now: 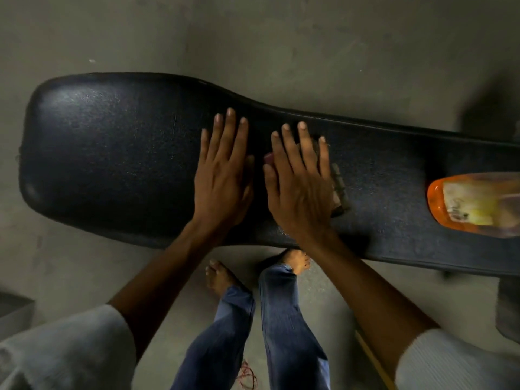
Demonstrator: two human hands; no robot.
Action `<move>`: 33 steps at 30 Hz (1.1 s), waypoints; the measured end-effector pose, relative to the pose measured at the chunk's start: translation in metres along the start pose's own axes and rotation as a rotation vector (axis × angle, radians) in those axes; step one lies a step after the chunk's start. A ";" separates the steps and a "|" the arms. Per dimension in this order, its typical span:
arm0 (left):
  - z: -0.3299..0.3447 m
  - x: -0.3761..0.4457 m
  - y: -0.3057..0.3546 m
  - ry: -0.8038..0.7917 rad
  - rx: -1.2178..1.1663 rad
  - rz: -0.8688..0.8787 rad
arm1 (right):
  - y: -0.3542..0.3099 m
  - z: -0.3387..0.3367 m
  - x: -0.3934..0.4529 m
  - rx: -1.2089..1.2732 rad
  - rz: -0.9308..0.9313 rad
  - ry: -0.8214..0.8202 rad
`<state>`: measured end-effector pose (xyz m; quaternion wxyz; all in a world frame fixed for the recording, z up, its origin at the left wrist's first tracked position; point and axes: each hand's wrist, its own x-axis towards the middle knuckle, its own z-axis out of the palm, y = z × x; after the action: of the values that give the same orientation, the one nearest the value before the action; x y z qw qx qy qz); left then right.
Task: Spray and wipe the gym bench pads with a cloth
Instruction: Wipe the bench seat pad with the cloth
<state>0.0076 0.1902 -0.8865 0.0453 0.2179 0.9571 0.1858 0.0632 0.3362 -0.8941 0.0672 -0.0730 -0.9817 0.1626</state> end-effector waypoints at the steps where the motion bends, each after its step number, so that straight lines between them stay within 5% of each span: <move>1: 0.003 0.002 -0.002 -0.030 0.047 0.013 | 0.001 0.003 0.005 -0.004 -0.017 -0.003; 4: 0.008 0.003 -0.001 -0.034 0.099 0.016 | 0.019 -0.003 0.031 -0.002 -0.024 -0.014; 11: 0.017 0.000 0.023 -0.020 0.092 0.039 | 0.057 -0.022 -0.001 -0.112 0.353 0.005; 19: 0.023 -0.001 0.019 -0.021 0.134 0.034 | 0.012 0.000 -0.022 -0.059 0.129 0.021; 29: 0.018 -0.001 0.021 -0.009 0.009 -0.002 | 0.006 -0.001 -0.039 -0.043 0.427 0.100; 33: 0.007 -0.009 0.016 -0.047 -0.196 0.008 | -0.027 0.006 -0.050 0.021 0.364 0.077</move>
<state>0.0236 0.2021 -0.8865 0.0882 0.2203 0.9322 0.2734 0.1081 0.3008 -0.8960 0.0751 -0.2548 -0.9472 0.1794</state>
